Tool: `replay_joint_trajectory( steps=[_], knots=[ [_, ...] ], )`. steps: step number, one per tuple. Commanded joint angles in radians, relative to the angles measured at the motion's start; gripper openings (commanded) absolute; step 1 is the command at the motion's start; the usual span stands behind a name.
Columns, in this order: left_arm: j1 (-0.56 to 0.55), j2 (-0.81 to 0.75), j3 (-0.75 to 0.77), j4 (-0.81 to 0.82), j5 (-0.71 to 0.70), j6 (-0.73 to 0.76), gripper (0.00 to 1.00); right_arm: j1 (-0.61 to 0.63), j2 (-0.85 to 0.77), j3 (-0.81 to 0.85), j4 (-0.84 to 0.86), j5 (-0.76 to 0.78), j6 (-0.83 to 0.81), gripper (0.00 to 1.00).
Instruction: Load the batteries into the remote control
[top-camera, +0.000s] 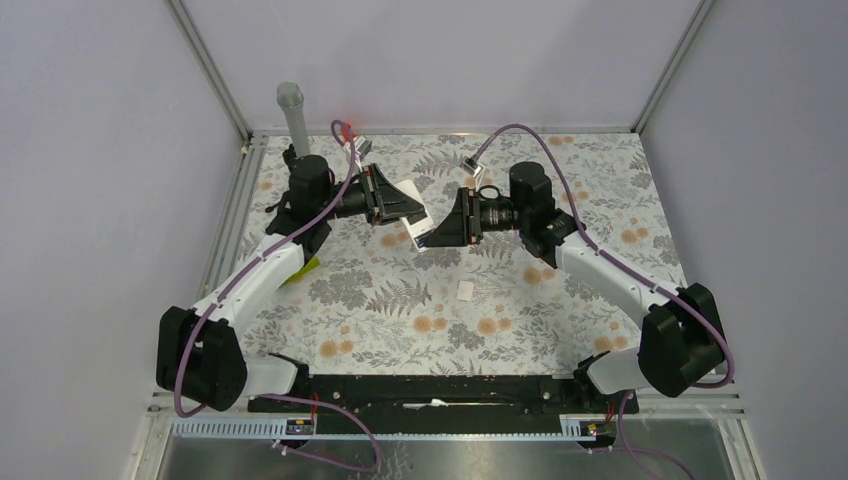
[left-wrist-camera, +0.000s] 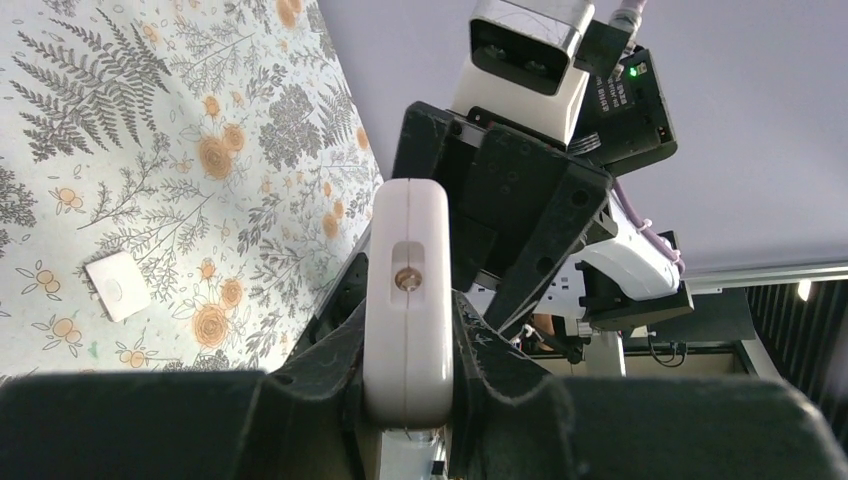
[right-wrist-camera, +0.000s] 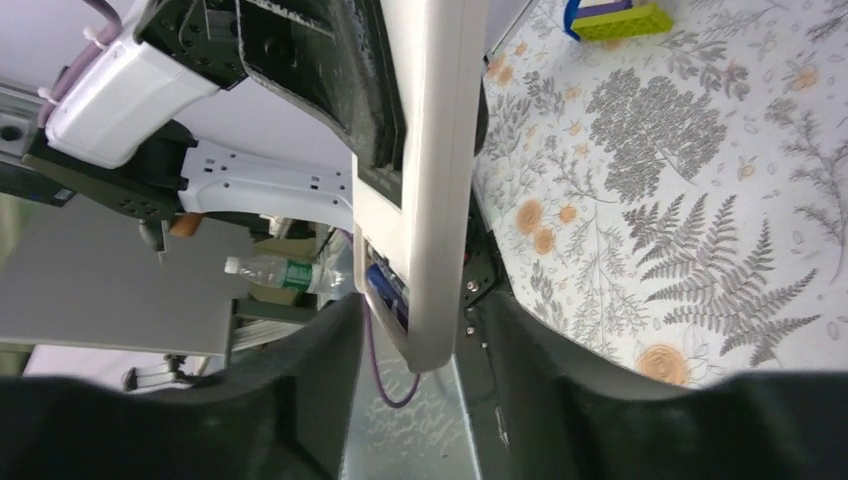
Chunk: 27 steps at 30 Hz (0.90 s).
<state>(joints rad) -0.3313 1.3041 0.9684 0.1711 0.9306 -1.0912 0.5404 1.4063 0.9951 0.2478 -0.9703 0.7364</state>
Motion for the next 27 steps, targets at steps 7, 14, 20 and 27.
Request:
replay_joint_trajectory(
  steps=[7,14,20,27],
  knots=[
    [0.026,-0.085,0.018,0.047,0.000,0.052,0.00,-0.037,-0.127,0.052,-0.115,0.176,-0.169,0.92],
    [0.026,-0.128,0.033,-0.003,0.027,0.157,0.00,-0.094,-0.201,-0.005,-0.221,0.373,-0.304,0.93],
    [0.026,-0.205,0.059,-0.135,0.009,0.324,0.00,-0.077,-0.159,-0.086,-0.467,0.638,-0.690,0.82],
    [0.026,-0.287,0.075,-0.217,-0.092,0.434,0.00,0.084,-0.051,-0.092,-0.556,0.753,-0.968,0.84]
  ],
)
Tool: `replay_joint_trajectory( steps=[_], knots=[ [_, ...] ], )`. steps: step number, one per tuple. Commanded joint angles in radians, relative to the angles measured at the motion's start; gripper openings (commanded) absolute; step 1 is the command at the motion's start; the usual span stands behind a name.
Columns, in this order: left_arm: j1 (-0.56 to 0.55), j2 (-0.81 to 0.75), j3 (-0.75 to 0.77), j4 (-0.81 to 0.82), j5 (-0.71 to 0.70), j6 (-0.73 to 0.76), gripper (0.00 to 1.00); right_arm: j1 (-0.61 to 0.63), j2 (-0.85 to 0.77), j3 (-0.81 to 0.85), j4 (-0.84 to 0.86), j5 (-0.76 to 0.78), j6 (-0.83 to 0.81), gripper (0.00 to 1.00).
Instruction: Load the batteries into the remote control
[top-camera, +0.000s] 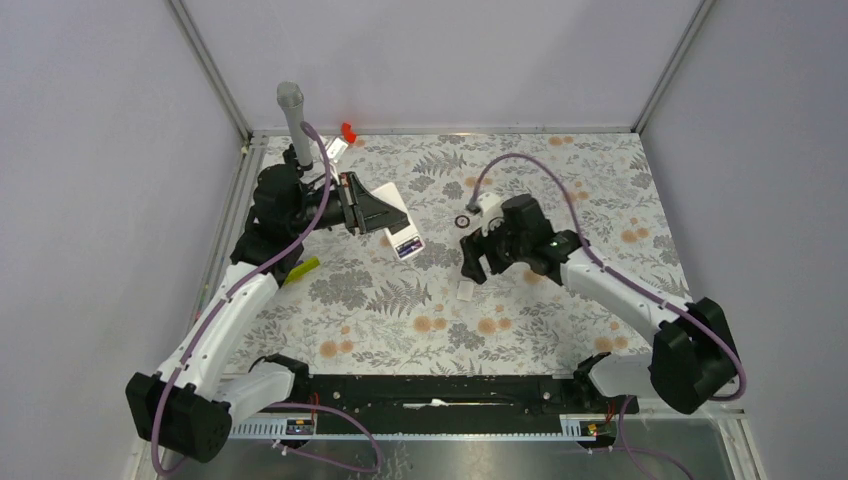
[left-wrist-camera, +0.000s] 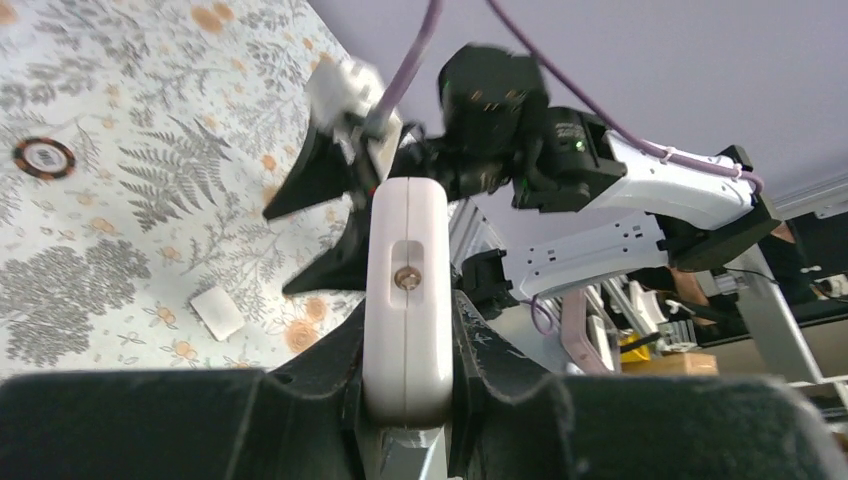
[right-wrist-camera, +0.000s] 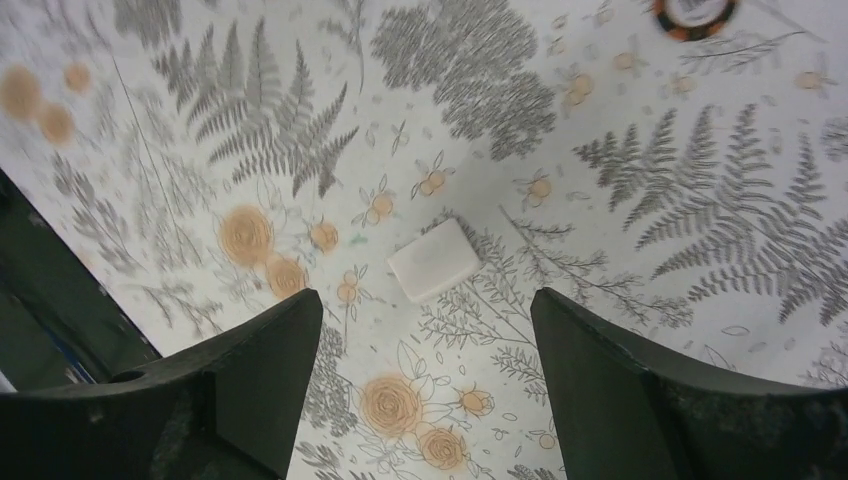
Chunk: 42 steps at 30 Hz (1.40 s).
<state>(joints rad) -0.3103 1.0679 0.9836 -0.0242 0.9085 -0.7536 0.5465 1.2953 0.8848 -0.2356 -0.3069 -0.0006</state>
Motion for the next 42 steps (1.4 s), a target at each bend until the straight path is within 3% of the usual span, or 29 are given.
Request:
replay_joint_trajectory(
  steps=[1,8,15,23,30,42],
  knots=[
    [0.005,-0.055,0.065,-0.031,-0.097,0.098,0.00,0.086,0.092,0.028,-0.089,0.083,-0.251,0.84],
    [0.007,-0.116,0.070,-0.085,-0.386,0.113,0.00,0.138,0.282,0.165,-0.224,0.113,-0.384,0.83],
    [0.007,-0.157,0.082,-0.084,-0.560,0.109,0.00,0.190,0.454,0.294,-0.361,0.141,-0.484,0.81],
    [0.009,-0.143,0.108,-0.076,-0.592,0.114,0.01,0.231,0.562,0.332,-0.396,0.266,-0.505,0.79],
    [0.013,-0.113,0.129,-0.072,-0.590,0.115,0.01,0.231,0.625,0.388,-0.437,0.259,-0.522,0.77],
    [0.023,-0.089,0.134,-0.054,-0.568,0.099,0.00,0.230,0.634,0.373,-0.438,0.188,-0.532,0.56]
  ],
)
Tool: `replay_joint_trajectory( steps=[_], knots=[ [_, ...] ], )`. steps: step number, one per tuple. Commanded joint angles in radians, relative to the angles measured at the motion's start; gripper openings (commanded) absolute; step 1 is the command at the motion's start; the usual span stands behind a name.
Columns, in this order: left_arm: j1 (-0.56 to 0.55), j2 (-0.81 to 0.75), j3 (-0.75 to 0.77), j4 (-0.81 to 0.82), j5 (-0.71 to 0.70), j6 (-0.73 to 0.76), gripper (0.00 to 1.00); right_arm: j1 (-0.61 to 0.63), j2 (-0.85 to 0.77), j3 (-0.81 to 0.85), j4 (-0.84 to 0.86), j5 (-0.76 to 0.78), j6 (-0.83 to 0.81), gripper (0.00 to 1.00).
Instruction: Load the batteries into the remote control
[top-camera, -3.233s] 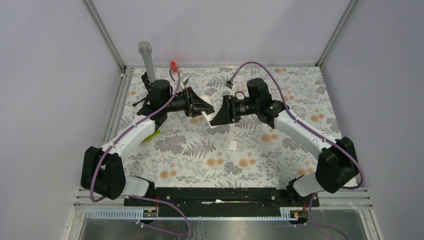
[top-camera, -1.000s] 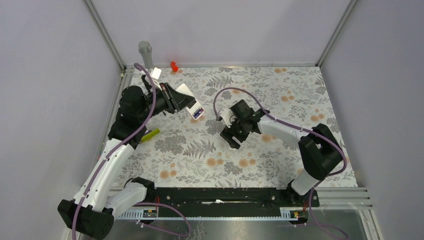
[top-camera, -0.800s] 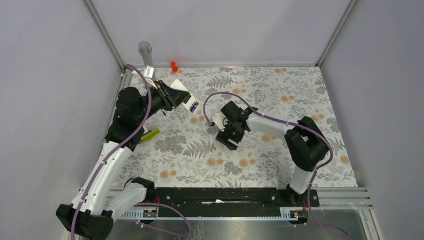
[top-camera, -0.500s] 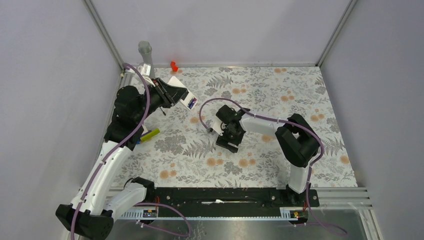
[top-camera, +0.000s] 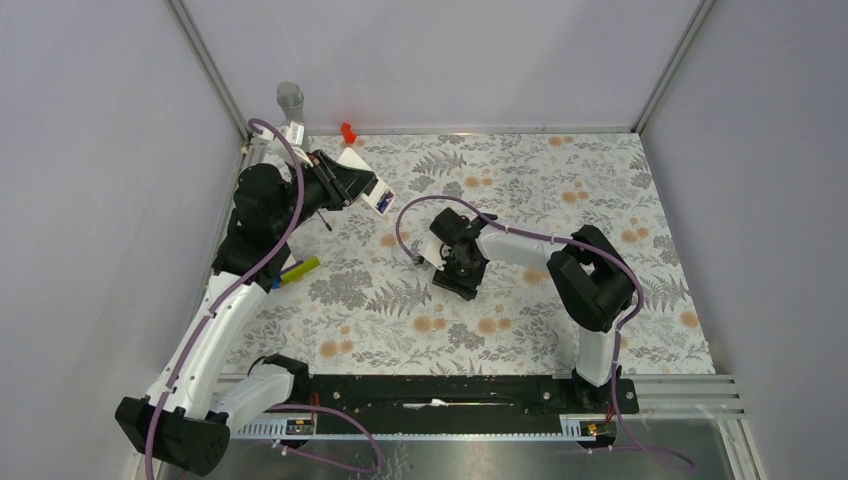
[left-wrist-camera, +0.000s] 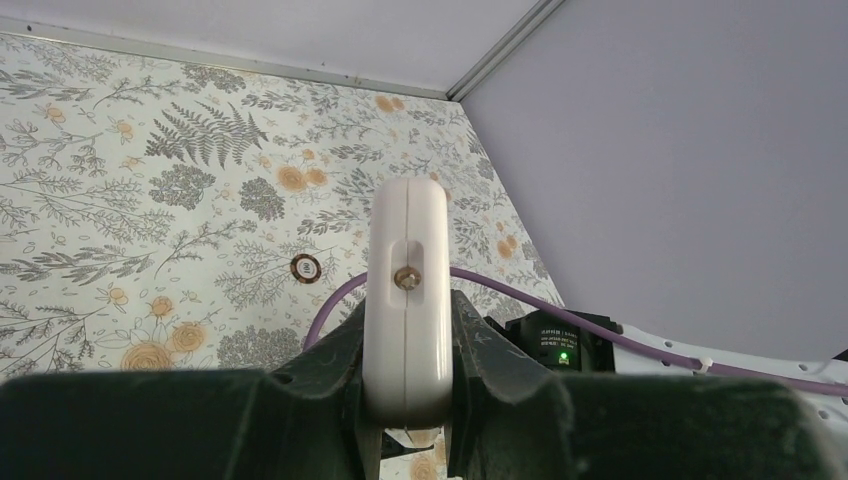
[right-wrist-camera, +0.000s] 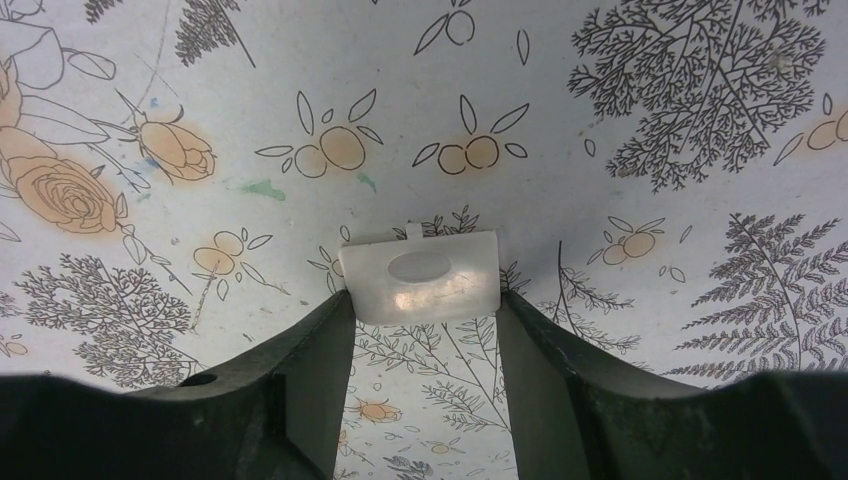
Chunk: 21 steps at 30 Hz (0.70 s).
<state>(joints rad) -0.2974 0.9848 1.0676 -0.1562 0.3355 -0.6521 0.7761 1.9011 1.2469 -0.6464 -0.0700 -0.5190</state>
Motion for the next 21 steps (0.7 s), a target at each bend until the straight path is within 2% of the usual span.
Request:
replay_joint_trajectory(
  steps=[1,9,15,21],
  knots=[
    [0.010,-0.006,0.049,0.079,0.005,-0.003,0.00,0.000,0.030,0.012,-0.028,-0.053,-0.013,0.55],
    [0.014,-0.029,0.016,0.092,-0.024,-0.024,0.00,-0.017,-0.062,-0.006,0.044,-0.049,0.069,0.50],
    [0.014,-0.026,-0.032,0.164,-0.007,-0.075,0.00,-0.084,-0.276,-0.088,0.161,-0.098,0.160,0.50],
    [0.007,0.011,-0.114,0.298,0.050,-0.165,0.00,-0.127,-0.542,-0.190,0.254,-0.106,0.178,0.52]
  ],
)
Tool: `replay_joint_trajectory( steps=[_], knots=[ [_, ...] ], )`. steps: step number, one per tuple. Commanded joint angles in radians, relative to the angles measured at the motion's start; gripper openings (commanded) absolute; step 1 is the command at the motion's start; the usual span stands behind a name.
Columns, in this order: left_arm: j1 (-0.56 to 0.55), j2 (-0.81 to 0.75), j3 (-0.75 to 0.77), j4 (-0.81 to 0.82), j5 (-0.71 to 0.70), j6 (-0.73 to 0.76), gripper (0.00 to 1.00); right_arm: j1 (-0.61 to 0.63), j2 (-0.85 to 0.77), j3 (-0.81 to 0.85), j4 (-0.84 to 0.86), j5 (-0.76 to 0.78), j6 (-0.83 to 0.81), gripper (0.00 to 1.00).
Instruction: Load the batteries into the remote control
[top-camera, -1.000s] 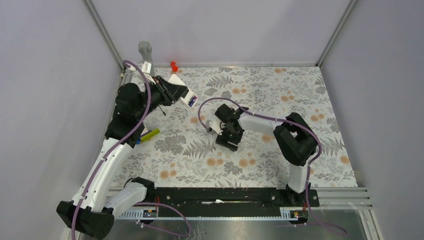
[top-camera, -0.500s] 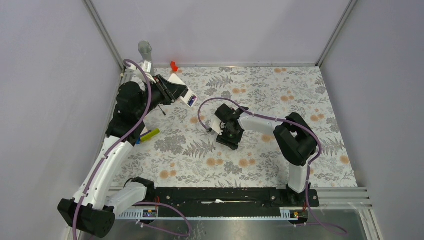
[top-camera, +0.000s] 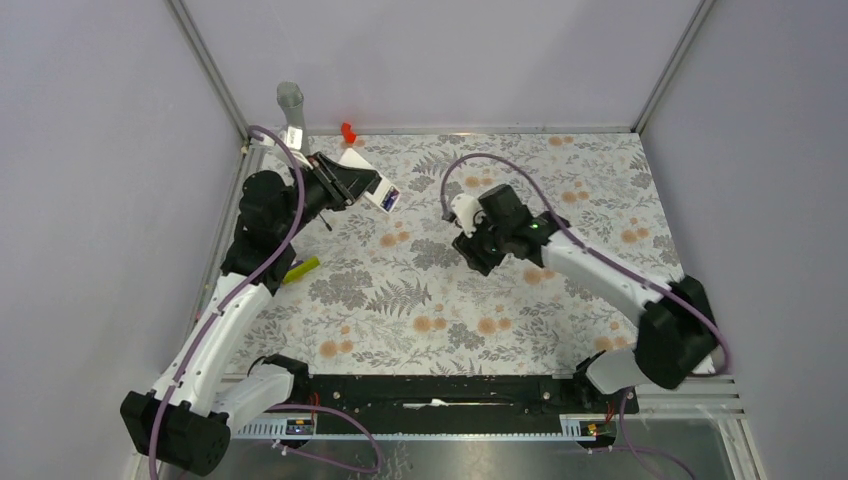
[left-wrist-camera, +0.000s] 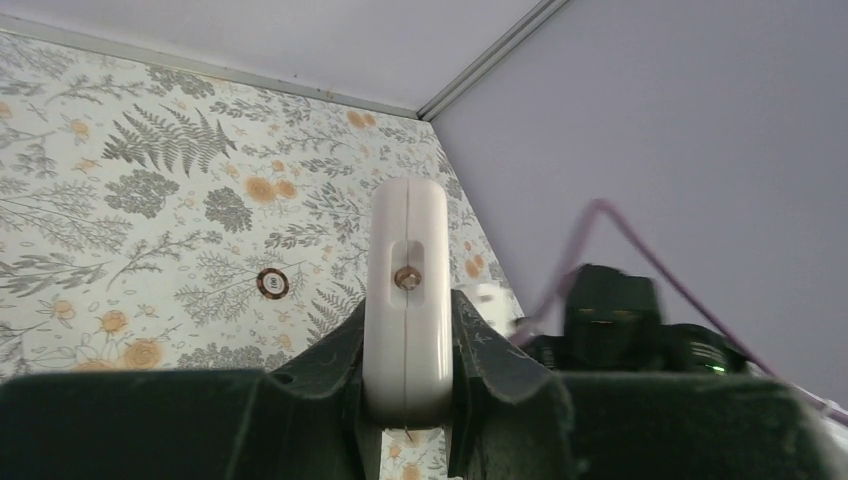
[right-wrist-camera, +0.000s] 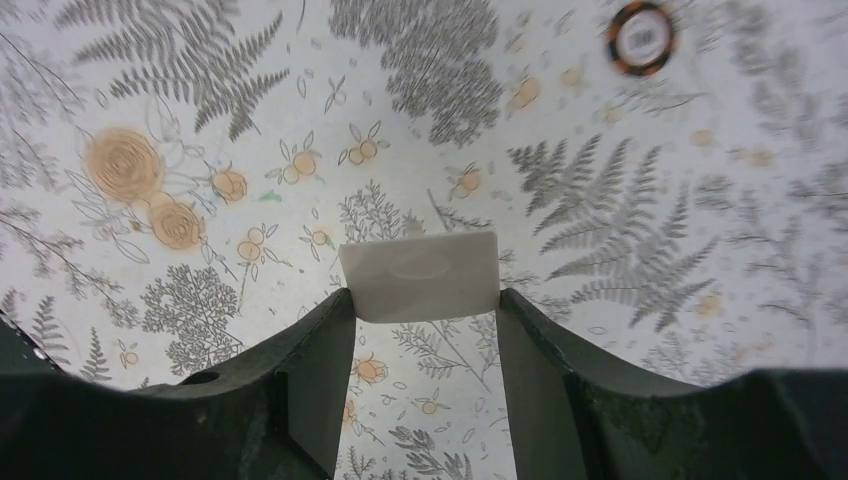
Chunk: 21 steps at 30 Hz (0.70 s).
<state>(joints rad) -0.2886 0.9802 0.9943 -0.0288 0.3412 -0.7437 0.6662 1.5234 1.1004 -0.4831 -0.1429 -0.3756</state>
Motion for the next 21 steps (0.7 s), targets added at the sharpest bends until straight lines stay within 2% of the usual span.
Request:
replay_joint_trajectory(
  steps=[1,4,10,13,15,18,21],
  knots=[
    [-0.005,0.024,-0.051,0.190,0.053,-0.085,0.00,-0.018,-0.204,-0.051,0.094,-0.032,0.036,0.53],
    [-0.030,0.055,-0.082,0.252,0.074,-0.112,0.00,-0.019,-0.293,-0.025,0.069,-0.032,0.064,0.55],
    [-0.119,0.135,-0.124,0.355,0.101,-0.139,0.00,-0.019,-0.354,0.066,-0.029,-0.120,0.145,0.56],
    [-0.172,0.170,-0.128,0.368,0.084,-0.117,0.00,-0.020,-0.354,0.105,-0.037,-0.242,0.253,0.56],
    [-0.185,0.184,-0.144,0.396,0.072,-0.117,0.00,-0.015,-0.334,0.145,-0.049,-0.310,0.316,0.52],
    [-0.193,0.190,-0.174,0.437,0.060,-0.125,0.00,0.000,-0.333,0.161,-0.021,-0.277,0.409,0.48],
    [-0.203,0.190,-0.192,0.442,0.060,-0.121,0.00,0.033,-0.305,0.190,-0.018,-0.240,0.432,0.48]
  ],
)
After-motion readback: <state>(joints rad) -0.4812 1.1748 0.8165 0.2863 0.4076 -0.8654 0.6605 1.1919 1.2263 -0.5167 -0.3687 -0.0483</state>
